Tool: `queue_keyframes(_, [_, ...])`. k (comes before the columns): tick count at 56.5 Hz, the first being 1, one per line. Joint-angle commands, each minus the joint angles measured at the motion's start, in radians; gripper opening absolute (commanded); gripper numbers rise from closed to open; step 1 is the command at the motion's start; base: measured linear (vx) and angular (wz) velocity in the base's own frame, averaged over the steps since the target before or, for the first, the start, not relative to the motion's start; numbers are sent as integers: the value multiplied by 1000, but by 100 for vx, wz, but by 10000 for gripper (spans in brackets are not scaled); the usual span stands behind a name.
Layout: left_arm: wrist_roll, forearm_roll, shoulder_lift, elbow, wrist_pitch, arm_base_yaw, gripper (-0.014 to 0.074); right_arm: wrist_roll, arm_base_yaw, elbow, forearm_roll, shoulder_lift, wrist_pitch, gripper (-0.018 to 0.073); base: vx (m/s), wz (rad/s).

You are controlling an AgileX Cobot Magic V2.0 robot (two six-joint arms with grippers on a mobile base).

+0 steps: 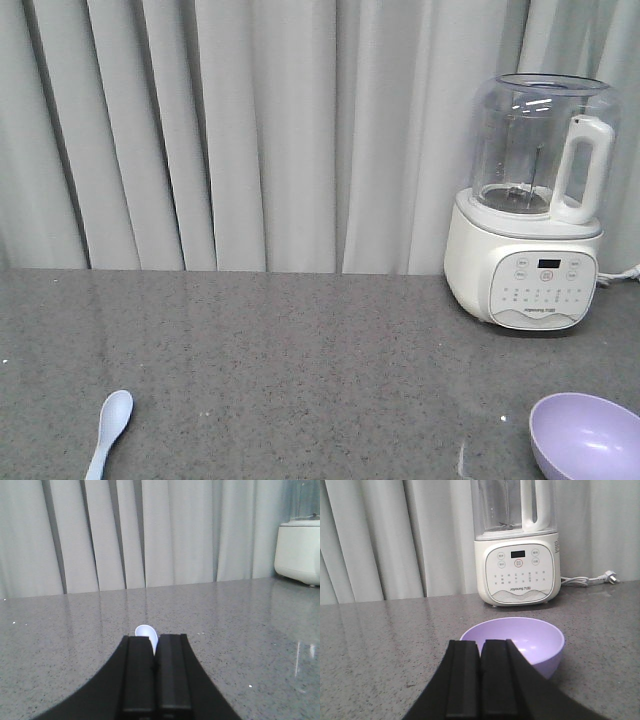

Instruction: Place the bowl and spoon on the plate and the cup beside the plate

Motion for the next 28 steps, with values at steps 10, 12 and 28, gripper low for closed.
queue_keyframes(10, [0, -9, -16, -26, -78, 1, 0, -2, -6, 2, -9, -5, -90, -6, 14, -3])
queue_keyframes(12, [0, -9, -16, -26, -78, 1, 0, -2, -6, 2, -9, -5, -90, -6, 8, -5])
queue_keyframes(28, [0, -9, -16, -26, -78, 1, 0, -2, -6, 2, -9, -5, -90, -6, 3, -2])
